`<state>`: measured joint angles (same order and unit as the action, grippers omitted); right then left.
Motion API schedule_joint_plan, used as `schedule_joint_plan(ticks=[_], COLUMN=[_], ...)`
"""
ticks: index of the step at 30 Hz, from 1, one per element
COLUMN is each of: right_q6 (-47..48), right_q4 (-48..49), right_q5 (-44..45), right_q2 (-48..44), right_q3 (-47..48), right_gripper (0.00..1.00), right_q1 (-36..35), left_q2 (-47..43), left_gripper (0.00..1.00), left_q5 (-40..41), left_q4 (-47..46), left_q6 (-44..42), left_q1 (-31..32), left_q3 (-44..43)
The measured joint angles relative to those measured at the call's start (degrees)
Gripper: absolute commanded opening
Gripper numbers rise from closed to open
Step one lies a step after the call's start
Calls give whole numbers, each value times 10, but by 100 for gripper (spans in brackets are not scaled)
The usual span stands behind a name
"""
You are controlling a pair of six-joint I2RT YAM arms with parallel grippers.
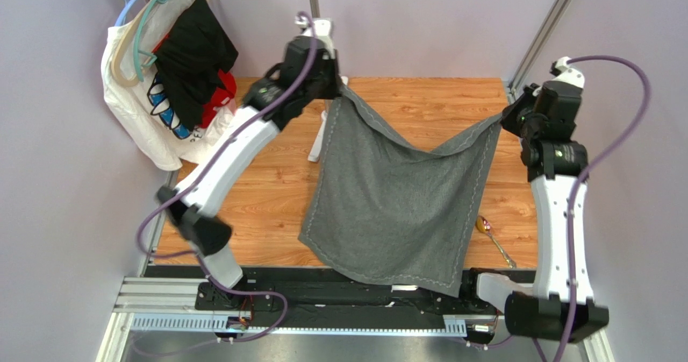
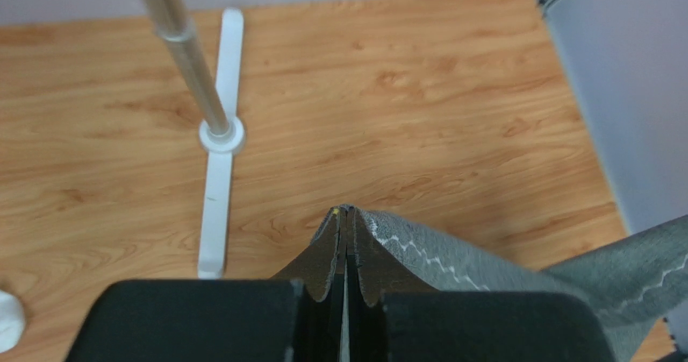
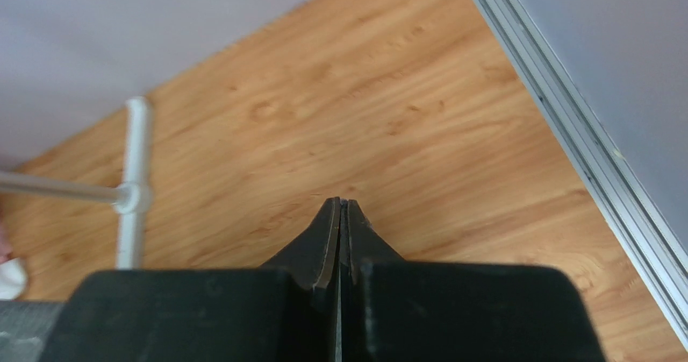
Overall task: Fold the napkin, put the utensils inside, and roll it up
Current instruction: Flatten the napkin out
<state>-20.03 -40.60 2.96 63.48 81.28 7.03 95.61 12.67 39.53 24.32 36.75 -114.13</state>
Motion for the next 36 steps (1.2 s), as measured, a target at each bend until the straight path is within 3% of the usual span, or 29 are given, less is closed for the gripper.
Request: schedule_joint_plan(ticks=[5, 6, 7, 8, 9, 11, 15, 20, 24, 28, 31, 36], right_q6=[6, 6, 6, 5, 5, 4, 4, -10, -19, -43, -60, -83], right_q4=[75, 89, 96, 102, 106, 108, 99, 123, 145, 179, 191, 215], right_q5=[29, 33, 34, 29, 22, 1, -42, -117, -166, -224, -264, -317], right_q2=[166, 211, 246, 296, 337, 423, 486, 409, 334, 306, 325, 404], right_q3=[-22, -17, -11, 5, 23, 74, 112, 61, 0, -65, -85, -62], right_gripper=[0, 0, 22, 36, 45, 53, 58, 57, 56, 56, 55, 54], right_q1=[57, 70, 79, 92, 99, 113, 123, 117, 92, 16, -37, -90], left_q2=[274, 321, 374, 406, 427, 447, 432, 346, 223, 119, 96, 106], left_gripper=[0, 24, 43, 60, 84, 93, 95, 95, 95, 95, 95, 95], left_q5=[-33, -34, -36, -36, -38, -43, -54, -77, -99, -135, -165, -183], left_q4=[12, 19, 18, 16, 12, 1, -34, -71, -134, -256, -344, -421], left_q6=[3, 5, 8, 7, 12, 20, 21, 13, 12, 22, 44, 78], left_q1=[-8, -8, -8, -8, -8, -8, -7, 0, 26, 77, 108, 98], left_q3=[-193, -240, -290, -311, -317, -300, -240, -148, 7, 201, 326, 467])
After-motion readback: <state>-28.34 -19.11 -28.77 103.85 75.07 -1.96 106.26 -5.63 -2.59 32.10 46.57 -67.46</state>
